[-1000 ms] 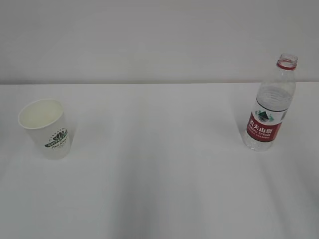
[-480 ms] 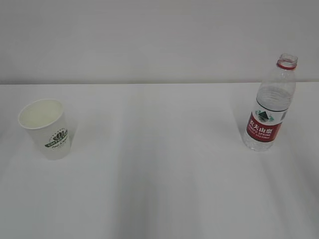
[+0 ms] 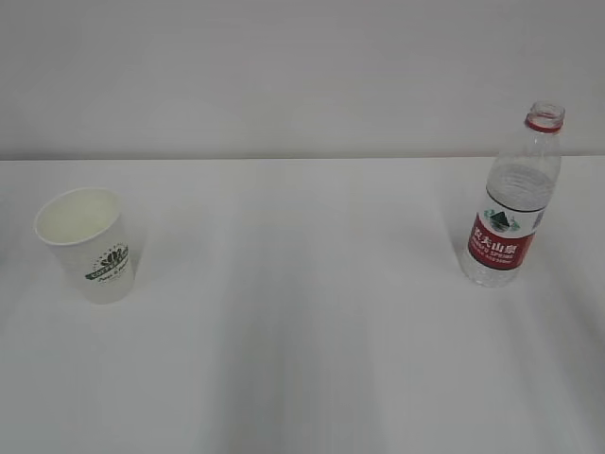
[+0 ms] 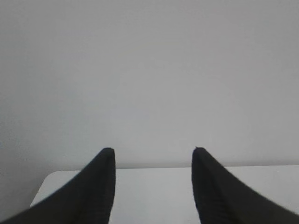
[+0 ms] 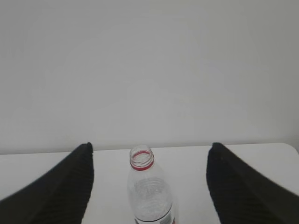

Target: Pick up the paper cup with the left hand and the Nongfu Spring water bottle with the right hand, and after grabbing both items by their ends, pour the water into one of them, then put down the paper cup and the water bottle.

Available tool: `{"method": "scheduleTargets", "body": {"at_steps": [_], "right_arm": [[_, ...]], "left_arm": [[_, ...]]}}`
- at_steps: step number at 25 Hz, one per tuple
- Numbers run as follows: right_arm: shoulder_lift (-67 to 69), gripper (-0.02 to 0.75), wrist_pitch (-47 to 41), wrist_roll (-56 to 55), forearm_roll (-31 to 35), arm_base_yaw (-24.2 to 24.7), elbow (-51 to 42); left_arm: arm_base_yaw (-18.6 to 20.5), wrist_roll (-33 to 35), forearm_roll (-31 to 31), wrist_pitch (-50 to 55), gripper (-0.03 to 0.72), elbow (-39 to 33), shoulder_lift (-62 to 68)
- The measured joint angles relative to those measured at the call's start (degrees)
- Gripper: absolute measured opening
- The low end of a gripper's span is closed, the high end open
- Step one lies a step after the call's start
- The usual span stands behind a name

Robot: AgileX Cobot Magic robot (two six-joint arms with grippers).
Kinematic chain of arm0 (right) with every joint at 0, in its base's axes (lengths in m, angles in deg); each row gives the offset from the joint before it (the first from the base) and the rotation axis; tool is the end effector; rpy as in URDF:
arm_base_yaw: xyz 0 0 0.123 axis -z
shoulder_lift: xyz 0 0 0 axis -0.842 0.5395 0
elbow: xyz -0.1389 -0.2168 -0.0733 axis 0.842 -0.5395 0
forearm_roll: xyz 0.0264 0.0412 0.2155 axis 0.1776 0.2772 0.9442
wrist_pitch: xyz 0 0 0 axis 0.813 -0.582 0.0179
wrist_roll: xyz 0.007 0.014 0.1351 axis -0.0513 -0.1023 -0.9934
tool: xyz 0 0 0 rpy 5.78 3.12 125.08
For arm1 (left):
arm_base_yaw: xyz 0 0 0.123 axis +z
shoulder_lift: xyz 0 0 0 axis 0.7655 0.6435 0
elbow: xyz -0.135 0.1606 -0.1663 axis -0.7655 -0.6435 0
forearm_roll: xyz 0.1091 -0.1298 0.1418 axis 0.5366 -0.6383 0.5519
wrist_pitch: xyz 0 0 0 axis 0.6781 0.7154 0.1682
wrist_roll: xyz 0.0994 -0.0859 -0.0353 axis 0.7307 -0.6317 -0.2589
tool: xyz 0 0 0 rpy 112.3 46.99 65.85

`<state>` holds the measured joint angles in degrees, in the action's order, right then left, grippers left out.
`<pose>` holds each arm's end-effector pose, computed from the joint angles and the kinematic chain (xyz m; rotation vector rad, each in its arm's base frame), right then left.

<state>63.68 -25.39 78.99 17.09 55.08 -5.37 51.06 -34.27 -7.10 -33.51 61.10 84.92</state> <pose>0.1719 0.0141 0.3276 0.0066 1.7575 0.1420 0.1633 0.0061 0.3641 -0.0198 1.6762 0.0440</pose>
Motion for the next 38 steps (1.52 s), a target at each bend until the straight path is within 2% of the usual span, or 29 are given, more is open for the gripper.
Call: {"method": "scheduleTargets", "body": {"at_steps": [10, 14, 22, 24, 32, 38], "right_arm": [[4.83, 0.568, 6.87, 0.20, -0.38, 0.00, 0.00], [4.83, 0.568, 9.61, 0.20, -0.47, 0.00, 0.00], [7.26, 0.568, 10.03, 0.29, -0.47, 0.00, 0.00], [8.95, 0.568, 10.03, 0.29, -0.47, 0.00, 0.00], [13.14, 0.568, 10.54, 0.29, -4.00, 0.00, 0.00], [13.22, 0.568, 12.02, 0.29, -5.29, 0.00, 0.00]], "left_arm": [[0.00, 0.09, -0.45, -3.66, 0.403, 0.00, 9.08], [0.00, 0.09, -3.15, -6.18, 0.403, 0.00, 12.01], [0.00, 0.09, -5.35, -10.14, 0.403, -0.75, 15.89], [-0.74, 0.09, -5.59, -12.28, 0.400, -2.15, 16.50], [-8.00, 0.09, -5.02, -19.81, 0.393, -8.15, 18.71], [-8.57, 0.09, -4.54, -21.44, 0.388, -8.15, 22.36]]}}
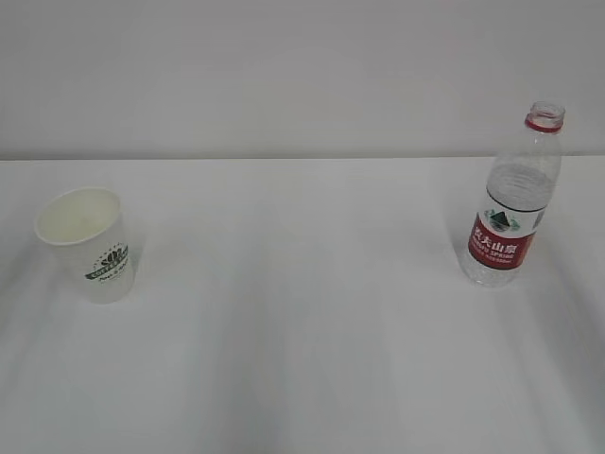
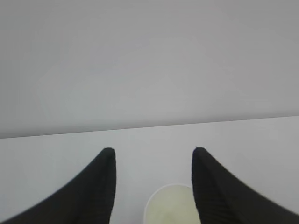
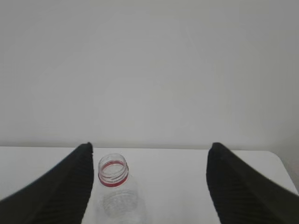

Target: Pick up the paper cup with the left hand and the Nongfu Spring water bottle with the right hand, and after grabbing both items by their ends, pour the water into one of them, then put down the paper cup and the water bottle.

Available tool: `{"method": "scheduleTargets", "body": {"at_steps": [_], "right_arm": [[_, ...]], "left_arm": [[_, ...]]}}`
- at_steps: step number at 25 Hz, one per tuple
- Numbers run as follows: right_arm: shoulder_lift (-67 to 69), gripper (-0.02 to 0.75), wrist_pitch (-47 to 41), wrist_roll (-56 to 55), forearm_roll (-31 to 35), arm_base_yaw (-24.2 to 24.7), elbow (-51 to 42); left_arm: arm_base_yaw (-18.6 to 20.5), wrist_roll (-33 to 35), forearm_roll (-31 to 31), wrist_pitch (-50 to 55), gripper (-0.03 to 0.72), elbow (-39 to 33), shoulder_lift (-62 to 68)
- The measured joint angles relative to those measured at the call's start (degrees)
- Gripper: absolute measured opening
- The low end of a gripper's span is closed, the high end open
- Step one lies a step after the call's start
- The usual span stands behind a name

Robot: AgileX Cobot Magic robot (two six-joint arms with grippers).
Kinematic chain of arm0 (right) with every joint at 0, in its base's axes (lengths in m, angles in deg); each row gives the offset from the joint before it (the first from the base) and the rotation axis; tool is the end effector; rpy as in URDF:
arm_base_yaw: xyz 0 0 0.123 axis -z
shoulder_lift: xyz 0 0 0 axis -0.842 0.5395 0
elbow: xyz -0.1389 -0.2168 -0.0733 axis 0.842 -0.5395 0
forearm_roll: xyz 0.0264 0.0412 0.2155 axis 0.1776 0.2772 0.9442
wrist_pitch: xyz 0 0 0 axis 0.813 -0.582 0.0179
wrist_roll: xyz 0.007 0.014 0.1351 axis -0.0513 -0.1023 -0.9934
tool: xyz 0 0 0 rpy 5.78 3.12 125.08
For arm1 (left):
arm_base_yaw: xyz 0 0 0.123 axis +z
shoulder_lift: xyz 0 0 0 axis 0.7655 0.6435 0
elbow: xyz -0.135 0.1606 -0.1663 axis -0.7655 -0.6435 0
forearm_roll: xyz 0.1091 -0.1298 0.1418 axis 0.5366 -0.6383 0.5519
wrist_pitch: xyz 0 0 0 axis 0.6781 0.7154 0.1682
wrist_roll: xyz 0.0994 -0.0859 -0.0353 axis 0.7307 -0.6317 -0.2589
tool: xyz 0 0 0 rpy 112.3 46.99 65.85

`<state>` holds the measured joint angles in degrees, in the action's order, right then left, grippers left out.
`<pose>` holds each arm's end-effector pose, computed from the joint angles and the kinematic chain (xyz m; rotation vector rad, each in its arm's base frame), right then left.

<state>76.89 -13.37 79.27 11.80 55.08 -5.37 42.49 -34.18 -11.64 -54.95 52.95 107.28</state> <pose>0.2231 0.0091 0.3090 -0.0369 1.7823 0.0300 0.2468 -0.0323 0.2820 0.0648 1.8362 -0.1332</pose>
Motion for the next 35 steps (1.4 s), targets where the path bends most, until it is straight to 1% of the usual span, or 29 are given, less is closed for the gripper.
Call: {"method": "scheduleTargets", "body": {"at_steps": [5, 11, 17, 22, 30, 33, 35], "right_arm": [[0.00, 0.568, 4.12, 0.00, -0.14, 0.00, -2.98], [0.00, 0.568, 6.13, 0.00, -0.14, 0.00, -6.48], [0.14, 0.568, 7.92, 0.00, -0.14, 0.00, -8.75], [2.95, 0.568, 9.29, 0.00, -0.14, -0.14, -8.98], [9.21, 0.568, 15.06, -1.75, -0.14, -4.70, -8.98], [10.49, 0.568, 15.85, -2.02, -0.14, -5.20, -9.12], [10.91, 0.568, 18.10, -2.15, -0.14, -5.20, -10.10]], "left_arm": [[0.00, 0.00, 0.45, -0.75, 0.381, 0.00, 2.71], [0.00, 0.00, 1.22, -2.99, 0.376, -0.56, 3.98], [-0.14, 0.00, 1.34, -9.45, 0.374, -6.79, 4.23], [-0.14, 0.00, 1.34, -12.04, 0.374, -9.62, 4.23], [-0.14, 0.00, 1.34, -20.12, 0.372, -13.72, 6.04], [-0.14, 0.00, 1.34, -22.32, 0.372, -14.56, 7.40], [-0.14, 0.00, 1.34, -23.12, 0.372, -14.56, 8.30]]}}
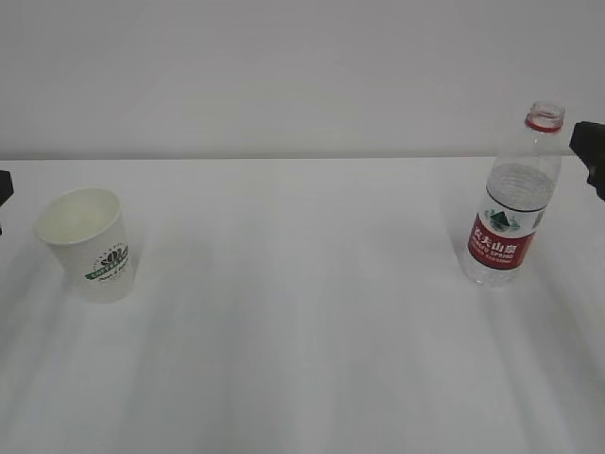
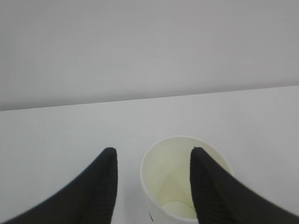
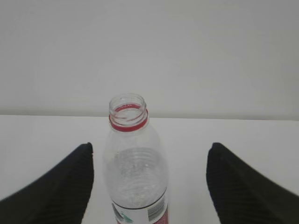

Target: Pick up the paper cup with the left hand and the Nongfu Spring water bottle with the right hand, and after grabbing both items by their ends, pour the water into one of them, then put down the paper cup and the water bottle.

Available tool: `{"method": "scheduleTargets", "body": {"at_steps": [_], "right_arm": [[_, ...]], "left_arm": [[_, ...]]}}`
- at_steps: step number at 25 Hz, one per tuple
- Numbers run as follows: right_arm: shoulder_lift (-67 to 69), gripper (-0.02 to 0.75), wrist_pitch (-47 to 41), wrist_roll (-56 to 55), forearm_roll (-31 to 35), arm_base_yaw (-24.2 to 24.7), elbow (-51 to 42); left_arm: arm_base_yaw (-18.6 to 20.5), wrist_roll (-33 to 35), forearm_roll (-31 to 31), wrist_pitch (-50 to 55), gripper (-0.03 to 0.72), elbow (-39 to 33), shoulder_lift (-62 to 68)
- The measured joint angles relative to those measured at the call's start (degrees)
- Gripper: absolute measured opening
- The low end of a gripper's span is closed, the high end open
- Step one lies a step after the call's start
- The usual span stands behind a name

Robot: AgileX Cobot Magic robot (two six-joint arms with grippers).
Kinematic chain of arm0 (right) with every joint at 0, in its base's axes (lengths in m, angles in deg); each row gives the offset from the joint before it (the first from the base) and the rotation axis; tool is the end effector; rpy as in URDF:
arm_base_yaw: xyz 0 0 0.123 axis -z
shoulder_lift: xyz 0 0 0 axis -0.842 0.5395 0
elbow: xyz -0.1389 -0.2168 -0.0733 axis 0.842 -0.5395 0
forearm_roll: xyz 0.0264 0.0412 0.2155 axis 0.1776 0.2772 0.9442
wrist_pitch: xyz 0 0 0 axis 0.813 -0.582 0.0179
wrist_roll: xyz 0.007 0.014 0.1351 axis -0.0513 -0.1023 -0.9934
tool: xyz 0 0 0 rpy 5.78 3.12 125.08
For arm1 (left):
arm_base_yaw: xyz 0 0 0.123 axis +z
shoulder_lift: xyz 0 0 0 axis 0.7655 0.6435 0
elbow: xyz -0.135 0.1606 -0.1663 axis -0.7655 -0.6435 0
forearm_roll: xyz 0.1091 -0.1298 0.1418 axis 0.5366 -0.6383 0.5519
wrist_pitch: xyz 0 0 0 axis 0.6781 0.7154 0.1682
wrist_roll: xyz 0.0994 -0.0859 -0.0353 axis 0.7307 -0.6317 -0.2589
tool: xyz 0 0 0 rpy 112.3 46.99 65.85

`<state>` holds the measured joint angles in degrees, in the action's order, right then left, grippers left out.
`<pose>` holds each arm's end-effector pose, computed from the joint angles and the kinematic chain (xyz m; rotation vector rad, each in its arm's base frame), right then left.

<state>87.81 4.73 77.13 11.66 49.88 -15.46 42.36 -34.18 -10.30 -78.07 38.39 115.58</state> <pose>0.2452 0.0261 0.2446 -0.0629 1.8359 0.0703 0.2455 -0.0342 0.2151 0.0933 1.8304 -0.1310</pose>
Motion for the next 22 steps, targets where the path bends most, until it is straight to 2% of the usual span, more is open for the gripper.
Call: {"method": "scheduleTargets", "body": {"at_steps": [9, 12, 16, 22], "right_arm": [[0.32, 0.568, 10.82, -5.34, -1.82, -0.02, -9.26], [1.59, 0.568, 13.63, -7.76, -4.79, -0.02, -10.71], [5.20, 0.568, 17.39, -11.24, -6.36, -0.02, -12.25], [11.47, 0.568, 25.88, -11.90, -7.81, -0.02, -14.52]], "left_arm": [[0.00, -0.14, 0.75, -4.59, 0.372, 0.00, 5.61], [0.00, -1.51, 2.14, -7.29, 0.372, -0.62, 7.17], [0.00, -2.57, 3.06, -14.86, 0.371, -3.68, 9.51], [0.00, -2.69, 3.82, -19.11, 0.371, -4.65, 12.62]]}}
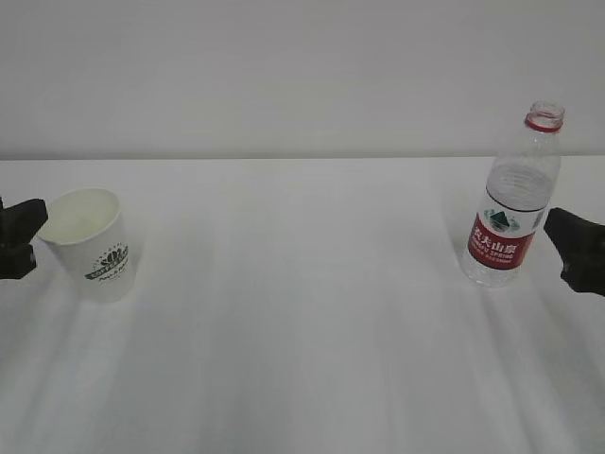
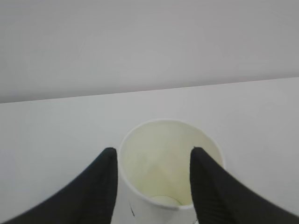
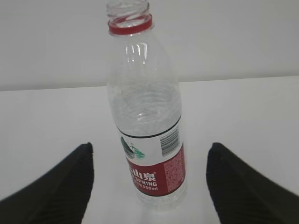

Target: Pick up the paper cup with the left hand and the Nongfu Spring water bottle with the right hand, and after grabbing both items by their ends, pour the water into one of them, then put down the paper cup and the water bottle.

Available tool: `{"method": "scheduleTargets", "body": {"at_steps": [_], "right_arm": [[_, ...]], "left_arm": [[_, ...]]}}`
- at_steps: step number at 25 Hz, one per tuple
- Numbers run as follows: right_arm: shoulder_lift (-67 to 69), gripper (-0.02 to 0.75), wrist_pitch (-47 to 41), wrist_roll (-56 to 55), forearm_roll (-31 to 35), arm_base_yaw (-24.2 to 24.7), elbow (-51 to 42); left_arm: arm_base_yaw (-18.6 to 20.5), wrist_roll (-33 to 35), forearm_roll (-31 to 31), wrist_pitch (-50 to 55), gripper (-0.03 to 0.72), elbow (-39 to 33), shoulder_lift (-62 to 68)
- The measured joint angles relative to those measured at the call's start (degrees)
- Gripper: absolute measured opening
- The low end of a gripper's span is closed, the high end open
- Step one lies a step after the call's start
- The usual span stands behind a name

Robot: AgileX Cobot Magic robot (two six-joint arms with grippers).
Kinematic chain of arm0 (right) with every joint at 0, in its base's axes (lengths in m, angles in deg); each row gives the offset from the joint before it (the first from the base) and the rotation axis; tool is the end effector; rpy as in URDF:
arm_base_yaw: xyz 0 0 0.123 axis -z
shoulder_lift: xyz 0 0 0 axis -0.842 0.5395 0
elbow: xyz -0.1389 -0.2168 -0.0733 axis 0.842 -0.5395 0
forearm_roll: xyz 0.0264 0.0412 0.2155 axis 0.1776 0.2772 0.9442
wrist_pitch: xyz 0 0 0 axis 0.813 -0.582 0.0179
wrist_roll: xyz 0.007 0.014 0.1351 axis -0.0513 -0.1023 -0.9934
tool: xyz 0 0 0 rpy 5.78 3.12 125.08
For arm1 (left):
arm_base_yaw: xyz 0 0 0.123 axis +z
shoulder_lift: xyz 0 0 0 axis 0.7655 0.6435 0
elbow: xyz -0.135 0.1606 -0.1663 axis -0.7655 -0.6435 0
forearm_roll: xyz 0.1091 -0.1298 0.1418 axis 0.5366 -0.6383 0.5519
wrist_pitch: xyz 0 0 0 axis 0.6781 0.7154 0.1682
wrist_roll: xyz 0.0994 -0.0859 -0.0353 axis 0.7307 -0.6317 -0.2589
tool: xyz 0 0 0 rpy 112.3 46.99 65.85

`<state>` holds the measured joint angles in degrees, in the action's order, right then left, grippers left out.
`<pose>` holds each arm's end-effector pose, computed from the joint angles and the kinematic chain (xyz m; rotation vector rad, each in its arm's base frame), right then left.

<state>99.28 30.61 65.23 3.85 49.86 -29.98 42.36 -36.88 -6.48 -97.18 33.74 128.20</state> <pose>0.2344 0.0297 0.1790 -0.0198 1.8382 0.1558 0.2559 -0.0432 0.1796 0.1253 1.7997 -0.1876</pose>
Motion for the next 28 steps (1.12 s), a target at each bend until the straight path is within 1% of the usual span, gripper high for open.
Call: {"method": "scheduleTargets", "body": {"at_steps": [4, 8, 10, 14, 18, 23, 28], "right_arm": [[5.06, 0.568, 7.62, -0.04, -0.13, 0.00, -2.06], [11.43, 0.568, 17.81, -0.75, -0.13, 0.00, -4.57], [14.46, 0.568, 20.65, -1.06, -0.13, 0.00, -5.40], [19.76, 0.568, 21.46, -1.18, -0.13, 0.00, -5.61], [21.10, 0.568, 21.56, -1.31, -0.13, 0.00, -5.61], [21.10, 0.568, 21.83, -1.31, -0.13, 0.00, -5.61], [21.10, 0.568, 21.95, -1.35, -0.13, 0.00, -5.61]], "left_arm": [[0.00, -0.11, 1.70, -2.78, 0.371, 0.00, 3.10], [0.00, -0.11, 2.44, -6.61, 0.371, -0.47, 5.60], [0.00, -0.11, 3.22, -8.06, 0.371, -0.60, 6.43], [0.00, -0.11, 4.72, -8.53, 0.371, -0.60, 7.11], [0.00, -0.11, 5.08, -10.97, 0.371, -2.02, 7.39], [0.00, -0.11, 5.08, -16.10, 0.371, -6.79, 7.43], [0.00, -0.11, 4.97, -17.07, 0.371, -11.19, 7.43]]}}
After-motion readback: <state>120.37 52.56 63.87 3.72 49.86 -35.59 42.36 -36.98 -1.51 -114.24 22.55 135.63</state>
